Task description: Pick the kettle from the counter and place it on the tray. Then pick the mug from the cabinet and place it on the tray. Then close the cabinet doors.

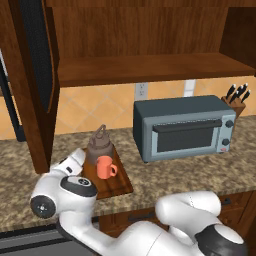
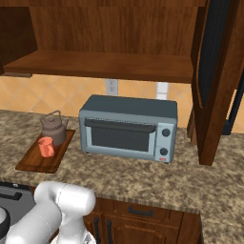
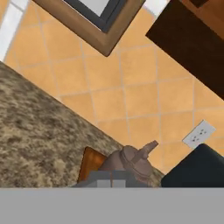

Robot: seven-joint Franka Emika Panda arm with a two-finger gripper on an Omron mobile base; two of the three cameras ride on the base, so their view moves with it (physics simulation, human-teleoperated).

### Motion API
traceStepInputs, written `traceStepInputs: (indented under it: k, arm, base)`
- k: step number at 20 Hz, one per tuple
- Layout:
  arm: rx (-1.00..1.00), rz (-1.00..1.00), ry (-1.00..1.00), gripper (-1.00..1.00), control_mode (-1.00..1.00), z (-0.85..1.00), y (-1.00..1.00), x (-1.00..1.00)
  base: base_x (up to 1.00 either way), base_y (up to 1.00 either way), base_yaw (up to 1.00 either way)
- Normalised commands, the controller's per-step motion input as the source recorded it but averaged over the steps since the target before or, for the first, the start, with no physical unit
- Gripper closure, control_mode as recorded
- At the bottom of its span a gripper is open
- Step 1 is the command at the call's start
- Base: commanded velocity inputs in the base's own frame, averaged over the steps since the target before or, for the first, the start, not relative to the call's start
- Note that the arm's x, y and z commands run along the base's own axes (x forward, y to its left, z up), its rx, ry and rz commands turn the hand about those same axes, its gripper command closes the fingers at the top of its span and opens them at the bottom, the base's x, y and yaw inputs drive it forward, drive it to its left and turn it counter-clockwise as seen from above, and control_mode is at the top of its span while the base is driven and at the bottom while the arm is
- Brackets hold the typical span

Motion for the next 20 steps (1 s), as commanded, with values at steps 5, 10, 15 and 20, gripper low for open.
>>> traceStepInputs:
  k: [5, 10, 15, 20]
  arm:
    - [-0.24, 0.00, -0.30, 1.00, -1.00, 0.00, 0.15, -0.04]
    - [-0.35, 0.00, -0.52, 1.00, -1.00, 0.18, 0.39, 0.00]
    - [-0.25, -0.01, -0.36, 1.00, -1.00, 0.76, 0.38, -0.09]
    - [-0.07, -0.07, -0.05, 1.00, -1.00, 0.32, 0.31, -0.07]
  base:
    - [0.00, 0.00, 0.00]
    - [0.00, 0.00, 0.00]
    - [0.00, 0.00, 0.00]
    - [0.00, 0.00, 0.00]
